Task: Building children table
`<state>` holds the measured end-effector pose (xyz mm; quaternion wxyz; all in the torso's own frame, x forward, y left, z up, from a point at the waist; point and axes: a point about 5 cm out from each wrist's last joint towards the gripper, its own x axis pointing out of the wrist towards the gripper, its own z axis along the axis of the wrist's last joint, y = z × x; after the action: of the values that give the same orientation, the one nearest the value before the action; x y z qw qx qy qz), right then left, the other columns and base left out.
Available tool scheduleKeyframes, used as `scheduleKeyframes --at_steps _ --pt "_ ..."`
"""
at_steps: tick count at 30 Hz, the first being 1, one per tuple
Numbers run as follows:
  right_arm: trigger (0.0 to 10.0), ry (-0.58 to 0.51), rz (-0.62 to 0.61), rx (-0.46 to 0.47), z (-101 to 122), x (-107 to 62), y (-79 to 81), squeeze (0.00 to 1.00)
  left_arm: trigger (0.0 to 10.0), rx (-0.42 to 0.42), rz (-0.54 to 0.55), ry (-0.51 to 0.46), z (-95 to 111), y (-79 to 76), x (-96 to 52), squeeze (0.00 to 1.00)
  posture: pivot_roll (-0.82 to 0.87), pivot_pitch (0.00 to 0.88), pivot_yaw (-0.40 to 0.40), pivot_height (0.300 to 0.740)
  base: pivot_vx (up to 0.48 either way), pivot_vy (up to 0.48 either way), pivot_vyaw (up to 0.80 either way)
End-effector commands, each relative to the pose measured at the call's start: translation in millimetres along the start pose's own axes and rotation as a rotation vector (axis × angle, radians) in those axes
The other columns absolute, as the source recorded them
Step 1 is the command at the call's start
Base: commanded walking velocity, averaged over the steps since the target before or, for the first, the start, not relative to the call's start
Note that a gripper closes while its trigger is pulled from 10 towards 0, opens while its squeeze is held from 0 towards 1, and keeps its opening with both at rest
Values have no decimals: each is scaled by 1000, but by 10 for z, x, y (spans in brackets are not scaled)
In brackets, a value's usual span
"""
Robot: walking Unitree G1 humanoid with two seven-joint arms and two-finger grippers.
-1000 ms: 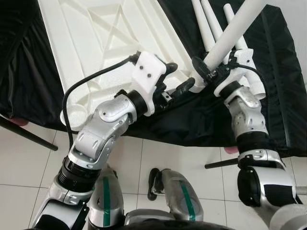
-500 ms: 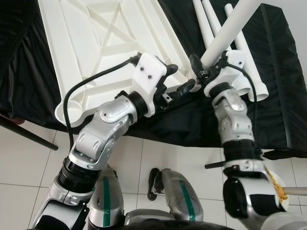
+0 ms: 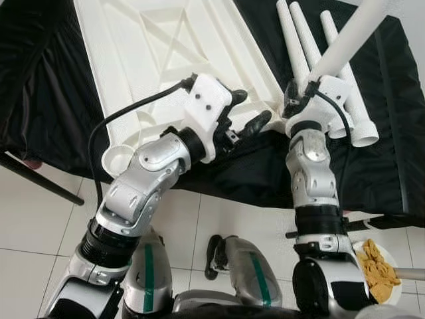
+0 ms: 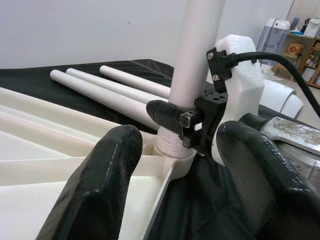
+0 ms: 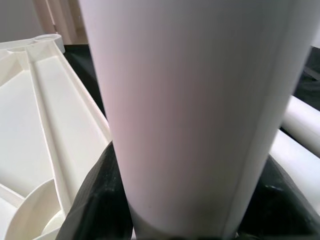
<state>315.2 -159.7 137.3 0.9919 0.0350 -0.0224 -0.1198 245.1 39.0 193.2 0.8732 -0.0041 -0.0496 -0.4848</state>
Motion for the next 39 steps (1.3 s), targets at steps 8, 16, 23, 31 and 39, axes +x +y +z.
scheduleKeyframes --at_steps 8,16,23,31,39 --pt "10000 106 -81 -44 -186 -58 -120 0 10000 -11 -40 -3 -6 -65 13 0 97 44 -109 740 0 0 0" --pt "10000 66 18 18 -106 -42 -2 1000 10000 -11 -40 -4 -5 -60 18 0 96 41 -107 740 0 0 0" --pt "10000 -1 174 47 59 40 59 1000 10000 -9 -39 -3 -5 -58 16 0 97 44 -107 740 0 0 0" --pt "10000 -53 139 130 274 225 -127 0 10000 -9 -36 -3 -2 -53 12 0 95 48 -105 740 0 0 0" --pt "10000 -55 141 156 265 237 -140 0 10000 -10 -33 -3 -4 -52 13 0 99 51 -105 740 0 0 0"
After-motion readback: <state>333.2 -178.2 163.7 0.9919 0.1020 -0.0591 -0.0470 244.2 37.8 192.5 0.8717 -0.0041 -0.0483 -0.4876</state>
